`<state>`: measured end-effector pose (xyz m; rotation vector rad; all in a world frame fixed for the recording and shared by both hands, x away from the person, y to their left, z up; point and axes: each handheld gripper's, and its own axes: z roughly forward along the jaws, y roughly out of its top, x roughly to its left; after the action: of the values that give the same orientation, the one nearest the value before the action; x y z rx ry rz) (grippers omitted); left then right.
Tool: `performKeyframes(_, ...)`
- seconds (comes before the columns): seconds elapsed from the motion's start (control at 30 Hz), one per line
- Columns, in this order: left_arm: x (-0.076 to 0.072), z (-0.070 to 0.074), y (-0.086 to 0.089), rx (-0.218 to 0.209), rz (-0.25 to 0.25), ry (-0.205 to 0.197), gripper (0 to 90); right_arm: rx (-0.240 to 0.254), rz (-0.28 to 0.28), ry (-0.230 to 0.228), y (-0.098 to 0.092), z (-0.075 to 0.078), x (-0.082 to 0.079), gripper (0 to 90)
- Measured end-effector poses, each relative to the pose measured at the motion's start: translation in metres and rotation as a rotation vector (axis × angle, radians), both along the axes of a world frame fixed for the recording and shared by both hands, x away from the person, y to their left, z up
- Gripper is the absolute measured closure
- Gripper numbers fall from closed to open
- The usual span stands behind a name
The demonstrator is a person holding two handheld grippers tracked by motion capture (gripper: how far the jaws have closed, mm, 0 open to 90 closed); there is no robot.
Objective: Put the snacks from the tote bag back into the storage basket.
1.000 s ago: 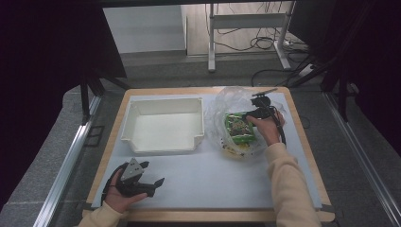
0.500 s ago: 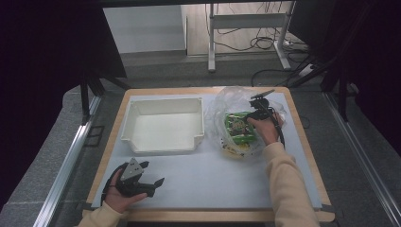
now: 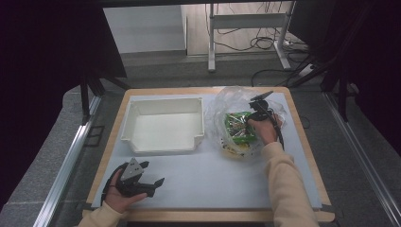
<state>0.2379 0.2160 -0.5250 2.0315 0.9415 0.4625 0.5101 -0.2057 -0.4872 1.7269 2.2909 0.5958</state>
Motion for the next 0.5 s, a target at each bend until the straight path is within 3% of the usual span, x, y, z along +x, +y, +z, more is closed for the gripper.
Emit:
performKeyframes(0.23, -0.0001, 0.0003, 0.0001, -0.001, 0.0, -0.001, 14.4, -0.01, -0.027, 0.012, 0.0053, -0.0015, -0.0003, 75.5)
performKeyframes(0.4, -0.0003, 0.0007, 0.0001, -0.003, -0.001, -0.002, 14.4, 0.019, -0.063, 0.016, 0.0069, -0.0026, -0.0012, 80.9)
performKeyframes(0.5, -0.0002, 0.0009, 0.0004, -0.004, -0.001, -0.002, 14.4, -0.006, -0.064, 0.003, 0.0101, -0.002, -0.002, 84.1)
